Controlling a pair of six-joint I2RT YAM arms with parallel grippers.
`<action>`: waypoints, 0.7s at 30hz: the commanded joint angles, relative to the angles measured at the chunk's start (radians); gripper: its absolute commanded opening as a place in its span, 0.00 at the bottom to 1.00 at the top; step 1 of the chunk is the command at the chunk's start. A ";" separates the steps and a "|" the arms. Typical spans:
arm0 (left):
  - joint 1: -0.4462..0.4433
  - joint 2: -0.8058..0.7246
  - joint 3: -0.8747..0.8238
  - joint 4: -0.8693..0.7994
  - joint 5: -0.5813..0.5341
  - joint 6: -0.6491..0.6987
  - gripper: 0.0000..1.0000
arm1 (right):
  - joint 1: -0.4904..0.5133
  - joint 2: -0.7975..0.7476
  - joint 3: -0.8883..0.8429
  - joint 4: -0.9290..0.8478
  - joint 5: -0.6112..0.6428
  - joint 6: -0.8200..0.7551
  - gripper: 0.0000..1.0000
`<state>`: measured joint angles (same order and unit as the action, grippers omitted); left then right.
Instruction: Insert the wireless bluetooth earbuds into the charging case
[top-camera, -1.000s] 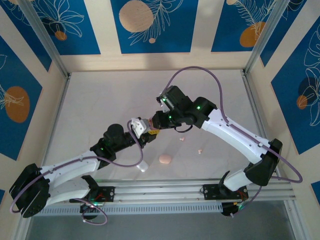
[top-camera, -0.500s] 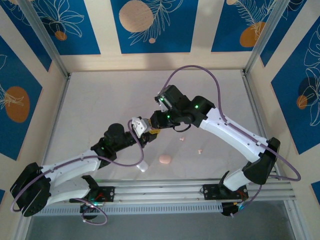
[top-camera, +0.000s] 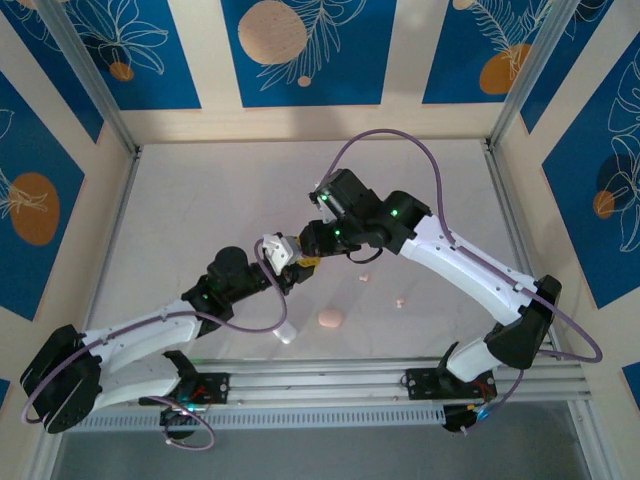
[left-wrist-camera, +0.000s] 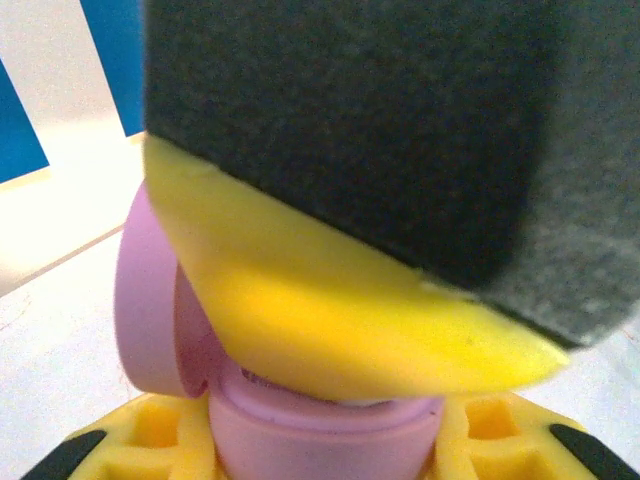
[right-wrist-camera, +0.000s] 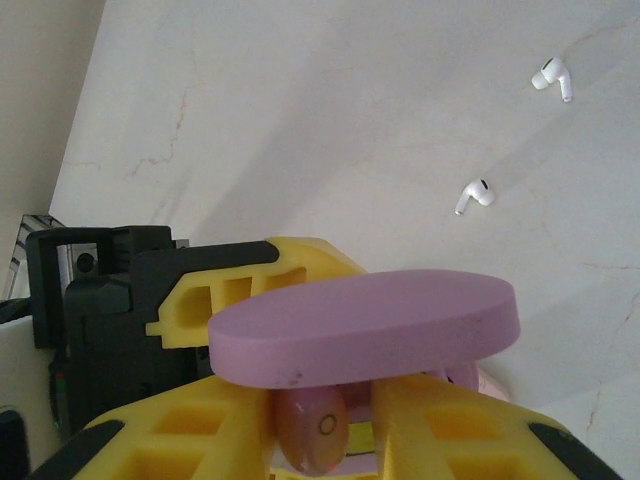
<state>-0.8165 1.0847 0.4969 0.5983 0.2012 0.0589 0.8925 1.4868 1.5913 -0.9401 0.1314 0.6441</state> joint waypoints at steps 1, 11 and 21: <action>-0.010 0.007 0.037 0.069 0.023 -0.011 0.28 | 0.018 -0.029 0.029 -0.010 -0.039 -0.006 0.32; -0.010 0.020 0.042 0.078 0.029 -0.016 0.28 | 0.017 -0.038 0.023 -0.018 -0.027 0.000 0.33; -0.010 0.003 0.019 0.109 0.017 -0.023 0.28 | 0.017 -0.086 0.013 0.006 -0.022 0.010 0.36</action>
<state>-0.8165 1.1011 0.5026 0.6380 0.2081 0.0517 0.9051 1.4559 1.5913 -0.9363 0.1127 0.6449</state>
